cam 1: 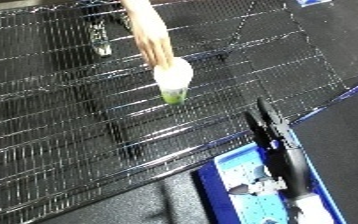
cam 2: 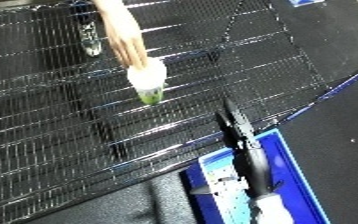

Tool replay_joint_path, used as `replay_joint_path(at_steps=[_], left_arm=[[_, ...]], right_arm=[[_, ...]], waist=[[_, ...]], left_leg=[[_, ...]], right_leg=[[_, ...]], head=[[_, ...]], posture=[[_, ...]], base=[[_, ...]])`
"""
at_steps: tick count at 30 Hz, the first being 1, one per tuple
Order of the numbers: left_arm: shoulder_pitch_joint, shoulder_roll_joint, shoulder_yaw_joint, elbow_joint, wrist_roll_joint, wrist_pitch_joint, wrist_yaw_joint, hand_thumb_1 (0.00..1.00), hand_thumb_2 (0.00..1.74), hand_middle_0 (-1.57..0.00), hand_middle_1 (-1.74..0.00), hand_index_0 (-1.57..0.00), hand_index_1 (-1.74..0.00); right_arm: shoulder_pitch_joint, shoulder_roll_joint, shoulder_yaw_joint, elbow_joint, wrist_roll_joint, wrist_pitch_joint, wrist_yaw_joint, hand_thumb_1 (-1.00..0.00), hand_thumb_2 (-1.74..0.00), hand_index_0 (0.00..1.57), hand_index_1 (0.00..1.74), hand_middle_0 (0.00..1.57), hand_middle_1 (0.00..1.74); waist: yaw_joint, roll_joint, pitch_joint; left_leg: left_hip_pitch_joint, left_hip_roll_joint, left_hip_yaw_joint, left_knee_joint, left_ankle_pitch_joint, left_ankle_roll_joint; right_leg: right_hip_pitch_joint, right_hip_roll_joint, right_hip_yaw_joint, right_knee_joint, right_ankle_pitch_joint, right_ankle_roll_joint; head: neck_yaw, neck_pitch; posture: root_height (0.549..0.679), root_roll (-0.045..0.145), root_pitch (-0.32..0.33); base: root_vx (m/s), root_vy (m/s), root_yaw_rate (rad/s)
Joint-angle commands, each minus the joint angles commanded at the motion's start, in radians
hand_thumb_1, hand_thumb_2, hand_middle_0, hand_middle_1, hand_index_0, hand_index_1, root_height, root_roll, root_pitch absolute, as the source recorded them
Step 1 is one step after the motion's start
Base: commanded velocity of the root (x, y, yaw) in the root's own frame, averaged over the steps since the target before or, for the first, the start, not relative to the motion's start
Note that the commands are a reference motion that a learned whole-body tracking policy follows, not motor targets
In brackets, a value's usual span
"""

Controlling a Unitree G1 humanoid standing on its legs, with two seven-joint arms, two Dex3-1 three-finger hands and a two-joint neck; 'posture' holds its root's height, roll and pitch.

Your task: Pick up the object and place it into the box

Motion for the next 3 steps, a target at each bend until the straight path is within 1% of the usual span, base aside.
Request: replay_joint_path(at_steps=[3], left_arm=[[0.008,0.002,0.004,-0.002,0.001,0.002,-0.004,1.00,1.74,-1.57,-1.74,-1.57,-1.74]], right_arm=[[0.005,-0.003,0.001,0.007,-0.009,0.007,-0.004,0.00,0.00,0.00,0.00,0.00,0.00]], waist=[[0.001,0.000,0.001]], left_leg=[[0.000,0.000,0.000,0.004,-0.001,-0.0008]], right_leg=[[0.002,-0.0007,-0.001,0.002,-0.001,-0.0010]], head=[[-0.004,-0.001]], posture=[[0.667,0.038,-0.044]], base=[[0.038,-0.002,0.001]])
